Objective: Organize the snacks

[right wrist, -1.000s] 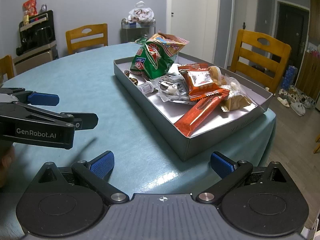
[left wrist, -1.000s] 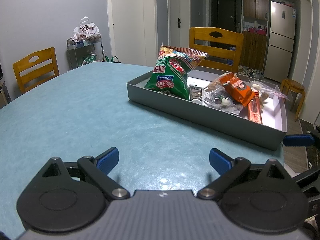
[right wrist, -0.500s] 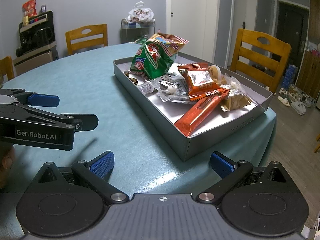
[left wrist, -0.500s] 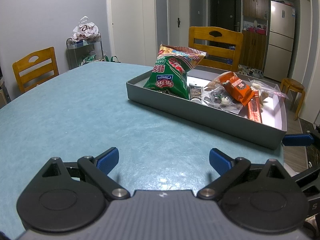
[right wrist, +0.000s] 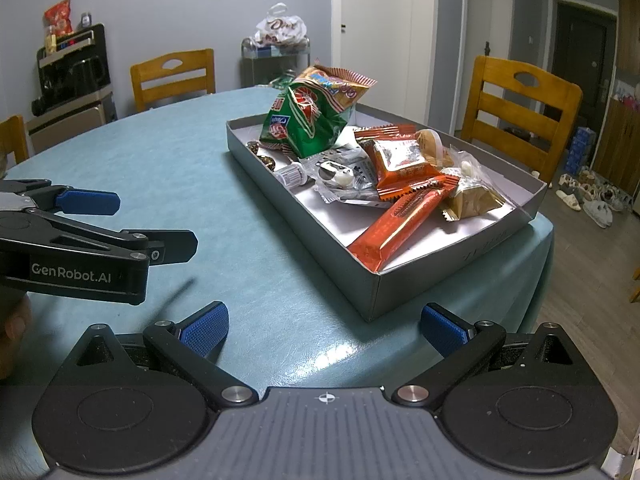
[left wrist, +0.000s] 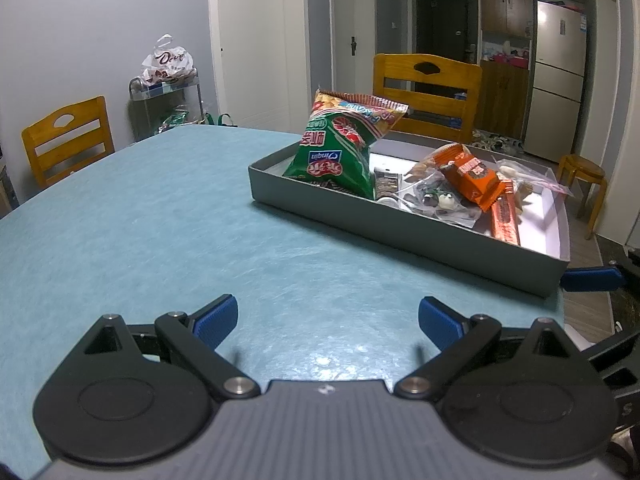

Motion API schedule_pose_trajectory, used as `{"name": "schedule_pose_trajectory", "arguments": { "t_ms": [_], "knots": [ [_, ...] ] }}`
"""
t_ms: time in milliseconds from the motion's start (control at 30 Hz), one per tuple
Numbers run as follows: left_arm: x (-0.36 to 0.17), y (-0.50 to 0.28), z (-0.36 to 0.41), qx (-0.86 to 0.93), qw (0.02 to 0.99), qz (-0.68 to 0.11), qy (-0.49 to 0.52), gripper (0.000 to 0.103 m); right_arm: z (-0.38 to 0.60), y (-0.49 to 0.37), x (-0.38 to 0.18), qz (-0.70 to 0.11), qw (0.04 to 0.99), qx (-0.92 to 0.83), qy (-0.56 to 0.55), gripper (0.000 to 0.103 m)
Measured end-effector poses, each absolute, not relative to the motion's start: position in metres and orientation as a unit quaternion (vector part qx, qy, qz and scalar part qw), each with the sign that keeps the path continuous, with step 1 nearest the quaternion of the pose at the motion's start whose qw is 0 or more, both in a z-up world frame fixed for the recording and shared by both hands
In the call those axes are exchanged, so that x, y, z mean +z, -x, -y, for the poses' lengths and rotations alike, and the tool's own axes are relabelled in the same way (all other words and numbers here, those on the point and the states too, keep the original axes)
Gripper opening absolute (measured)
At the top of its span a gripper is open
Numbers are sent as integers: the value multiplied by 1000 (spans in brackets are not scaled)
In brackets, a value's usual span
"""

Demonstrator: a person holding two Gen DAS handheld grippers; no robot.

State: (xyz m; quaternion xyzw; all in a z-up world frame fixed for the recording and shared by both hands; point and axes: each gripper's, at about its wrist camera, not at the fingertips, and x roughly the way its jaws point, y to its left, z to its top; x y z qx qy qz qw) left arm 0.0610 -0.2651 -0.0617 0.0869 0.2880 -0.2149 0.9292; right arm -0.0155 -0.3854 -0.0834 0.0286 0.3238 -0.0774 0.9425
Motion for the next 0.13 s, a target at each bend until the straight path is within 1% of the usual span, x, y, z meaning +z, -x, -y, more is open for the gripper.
{"name": "schedule_pose_trajectory", "arguments": {
  "t_ms": [133],
  "knots": [
    [-58,-59,264,-220,929,-284,-90,98,385,15,-83,-324,943,-78,-28,103]
  ]
}}
